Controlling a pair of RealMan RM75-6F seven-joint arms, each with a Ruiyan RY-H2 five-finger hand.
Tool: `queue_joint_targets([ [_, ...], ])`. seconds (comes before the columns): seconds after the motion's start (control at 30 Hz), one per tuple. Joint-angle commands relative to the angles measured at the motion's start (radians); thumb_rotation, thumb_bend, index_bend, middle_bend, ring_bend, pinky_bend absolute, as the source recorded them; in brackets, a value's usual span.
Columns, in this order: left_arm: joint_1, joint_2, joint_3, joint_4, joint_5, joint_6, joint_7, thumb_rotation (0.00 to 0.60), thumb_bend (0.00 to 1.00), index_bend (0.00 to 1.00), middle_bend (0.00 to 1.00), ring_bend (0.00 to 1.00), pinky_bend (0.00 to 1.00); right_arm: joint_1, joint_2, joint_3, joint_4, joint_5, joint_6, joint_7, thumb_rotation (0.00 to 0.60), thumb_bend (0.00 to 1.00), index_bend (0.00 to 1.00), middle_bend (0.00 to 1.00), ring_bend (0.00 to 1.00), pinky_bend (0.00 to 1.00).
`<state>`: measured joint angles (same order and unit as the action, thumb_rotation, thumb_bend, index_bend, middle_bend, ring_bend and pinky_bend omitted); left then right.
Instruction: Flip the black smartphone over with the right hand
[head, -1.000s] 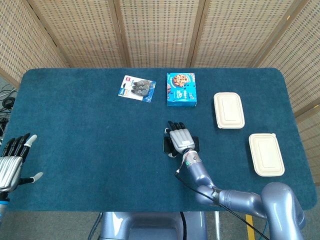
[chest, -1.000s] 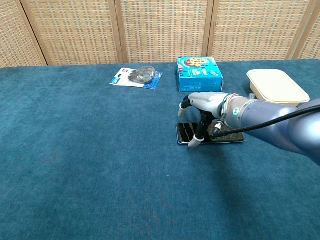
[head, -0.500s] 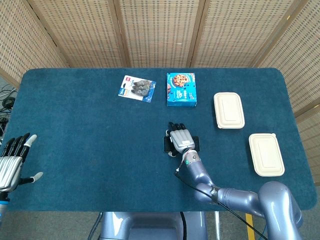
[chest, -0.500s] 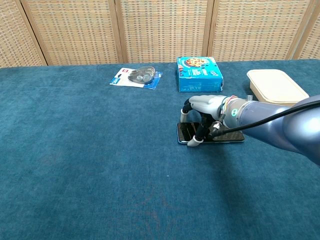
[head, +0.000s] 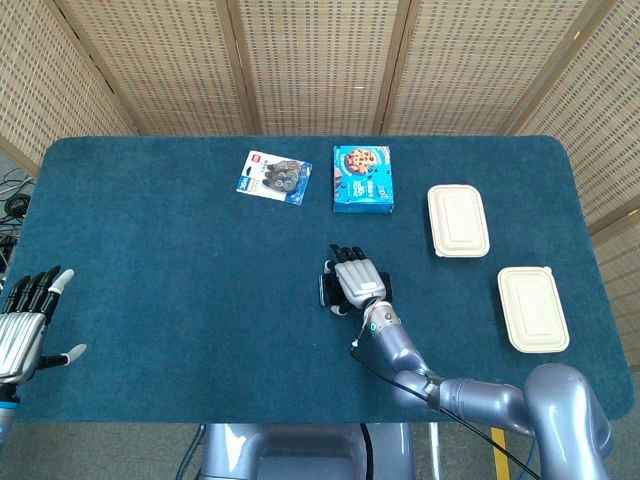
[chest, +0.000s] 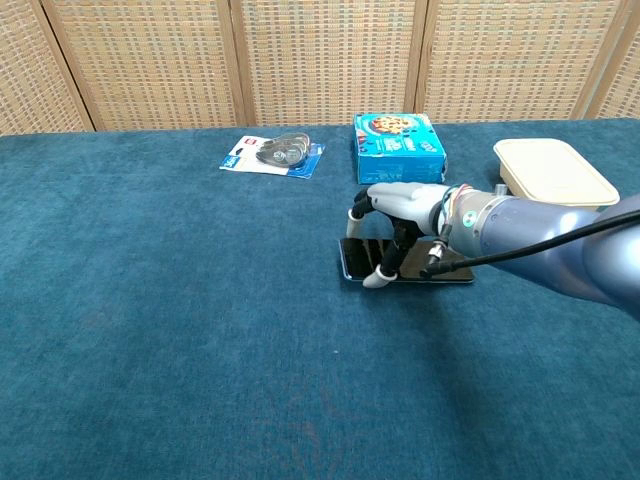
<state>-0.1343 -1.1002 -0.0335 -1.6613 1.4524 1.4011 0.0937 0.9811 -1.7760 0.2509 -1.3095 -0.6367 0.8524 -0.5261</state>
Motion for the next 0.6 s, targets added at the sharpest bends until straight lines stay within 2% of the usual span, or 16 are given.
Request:
queue_joint_targets([
  [0.03, 0.000, 0.001, 0.000, -0.001, -0.001, -0.001, 0.001, 0.600, 0.00, 0.00, 0.00, 0.00, 0.00, -0.024, 0.017, 0.018, -0.041, -0.090, 0.023, 0.079, 0.600, 0.44, 0.50, 0.00, 0.00, 0.00],
  [0.37, -0.001, 0.002, 0.001, -0.003, -0.002, -0.003, 0.004, 0.600, 0.00, 0.00, 0.00, 0.00, 0.00, -0.085, 0.048, 0.074, -0.124, -0.307, 0.094, 0.317, 0.600, 0.44, 0.50, 0.00, 0.00, 0.00],
  [0.6, 0.000, 0.001, 0.001, -0.004, -0.003, -0.001, 0.006, 0.600, 0.00, 0.00, 0.00, 0.00, 0.00, -0.144, 0.064, 0.074, -0.132, -0.417, 0.134, 0.491, 0.600, 0.44, 0.50, 0.00, 0.00, 0.00],
])
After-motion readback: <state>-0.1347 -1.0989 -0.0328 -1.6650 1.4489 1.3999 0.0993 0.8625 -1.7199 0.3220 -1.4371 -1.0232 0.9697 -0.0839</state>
